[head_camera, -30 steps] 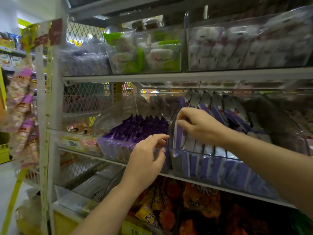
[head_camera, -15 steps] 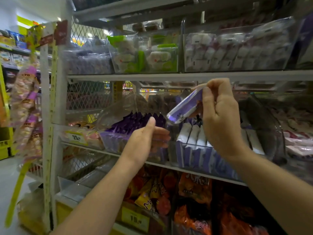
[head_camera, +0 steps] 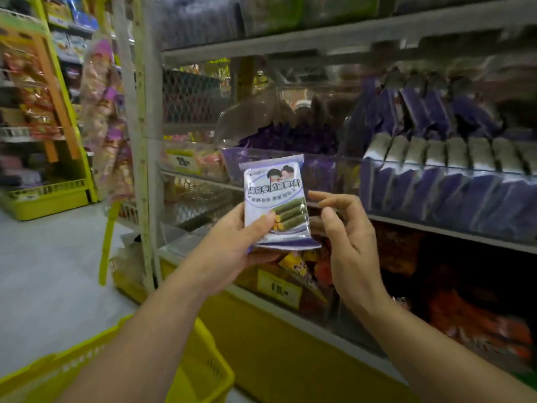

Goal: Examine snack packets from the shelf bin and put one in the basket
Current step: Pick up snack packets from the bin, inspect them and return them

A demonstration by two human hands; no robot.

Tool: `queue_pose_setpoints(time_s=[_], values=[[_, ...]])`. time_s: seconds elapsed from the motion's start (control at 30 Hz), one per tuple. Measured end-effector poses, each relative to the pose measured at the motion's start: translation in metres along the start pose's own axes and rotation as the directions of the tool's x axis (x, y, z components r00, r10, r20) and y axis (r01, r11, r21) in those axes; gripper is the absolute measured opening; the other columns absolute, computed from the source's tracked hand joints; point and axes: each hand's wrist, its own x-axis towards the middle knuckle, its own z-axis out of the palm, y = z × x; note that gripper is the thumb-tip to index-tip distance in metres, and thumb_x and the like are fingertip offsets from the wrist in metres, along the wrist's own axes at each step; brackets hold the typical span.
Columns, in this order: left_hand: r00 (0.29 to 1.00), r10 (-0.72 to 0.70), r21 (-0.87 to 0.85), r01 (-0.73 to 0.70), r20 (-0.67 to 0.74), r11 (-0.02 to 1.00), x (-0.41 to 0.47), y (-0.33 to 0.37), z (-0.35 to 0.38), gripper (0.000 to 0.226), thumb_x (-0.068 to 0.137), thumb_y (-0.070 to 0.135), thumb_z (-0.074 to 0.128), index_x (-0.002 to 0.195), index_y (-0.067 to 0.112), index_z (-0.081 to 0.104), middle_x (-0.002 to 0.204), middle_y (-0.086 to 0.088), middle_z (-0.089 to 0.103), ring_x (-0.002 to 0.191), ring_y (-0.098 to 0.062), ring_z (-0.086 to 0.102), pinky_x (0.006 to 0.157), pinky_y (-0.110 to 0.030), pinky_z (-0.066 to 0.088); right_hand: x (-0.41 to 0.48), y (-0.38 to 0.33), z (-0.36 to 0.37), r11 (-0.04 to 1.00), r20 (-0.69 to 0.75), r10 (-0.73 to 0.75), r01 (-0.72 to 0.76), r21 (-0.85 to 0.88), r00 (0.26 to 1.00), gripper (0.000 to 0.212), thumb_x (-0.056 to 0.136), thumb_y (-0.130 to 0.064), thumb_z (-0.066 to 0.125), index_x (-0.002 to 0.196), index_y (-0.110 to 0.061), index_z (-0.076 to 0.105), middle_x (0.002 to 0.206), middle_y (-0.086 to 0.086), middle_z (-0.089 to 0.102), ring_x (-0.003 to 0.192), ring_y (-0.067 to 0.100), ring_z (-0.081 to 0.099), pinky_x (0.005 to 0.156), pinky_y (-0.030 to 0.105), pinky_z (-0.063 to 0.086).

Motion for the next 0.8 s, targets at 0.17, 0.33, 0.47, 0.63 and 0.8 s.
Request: queue_pose_setpoints(time_s=[0.17,0.33,0.47,0.63,0.8], values=[[0.995,-0.073,0.195,0.059,0.066,0.979,-0.015,-0.042,-0.027,0.054,0.076,0.031,0.071,0.126,0.038,0.050,0.120,0.014,0.069,0.105,-0.009,0.067,0.073,-0.023,0.054,-0.003,0.034,0.016,0.826,0.094,0.540,-0.548,0.133,0.836,0.057,0.080,-0.051,0.058,0.124,-0.015,0.058,0.114,0.006,0.071,0.100,0.023,0.070,0.084,0.042,0.057],[0.981,-0.141,0.220,0.110,0.131,0.969,-0.010,-0.072,-0.035,0.060,0.084,0.011,0.074,0.132,0.034,0.046,0.126,0.010,0.066,0.116,-0.011,0.063,0.092,-0.028,0.054,-0.010,0.059,0.019,0.710,0.126,0.639,-0.645,0.284,0.759,0.043,0.088,-0.038,0.056,0.113,-0.004,0.065,0.104,0.015,0.074,0.096,0.030,0.071,0.080,0.041,0.058],[0.994,-0.105,0.221,0.101,0.006,0.970,-0.003,-0.086,-0.032,0.046,0.078,0.025,0.071,0.121,0.031,0.055,0.113,0.011,0.072,0.104,-0.009,0.069,0.077,-0.023,0.056,-0.017,0.071,0.013,0.666,0.158,0.659,-0.668,0.332,0.735,0.021,0.088,-0.030,0.059,0.091,-0.012,0.068,0.099,0.018,0.074,0.091,0.033,0.072,0.071,0.037,0.059],[0.962,-0.108,0.043,0.123,-0.251,0.991,0.005,-0.089,-0.025,0.033,0.072,0.045,0.062,0.095,0.023,0.071,0.094,0.000,0.077,0.082,-0.012,0.072,0.064,-0.024,0.057,-0.027,0.079,0.012,0.602,0.206,0.689,-0.707,0.371,0.694,0.021,0.094,-0.024,0.057,0.078,-0.014,0.066,0.093,0.019,0.073,0.087,0.037,0.070,0.081,0.048,0.057],[0.954,-0.150,-0.083,0.133,-0.259,0.988,0.003,-0.087,-0.023,0.029,0.077,0.034,0.064,0.096,0.014,0.071,0.090,-0.004,0.076,0.078,-0.012,0.071,0.062,-0.024,0.055,-0.026,0.077,0.011,0.613,0.166,0.708,-0.714,0.338,0.686,0.016,0.093,-0.015,0.057,0.082,-0.014,0.069,0.080,0.003,0.070,0.074,0.018,0.069,0.068,0.033,0.054]])
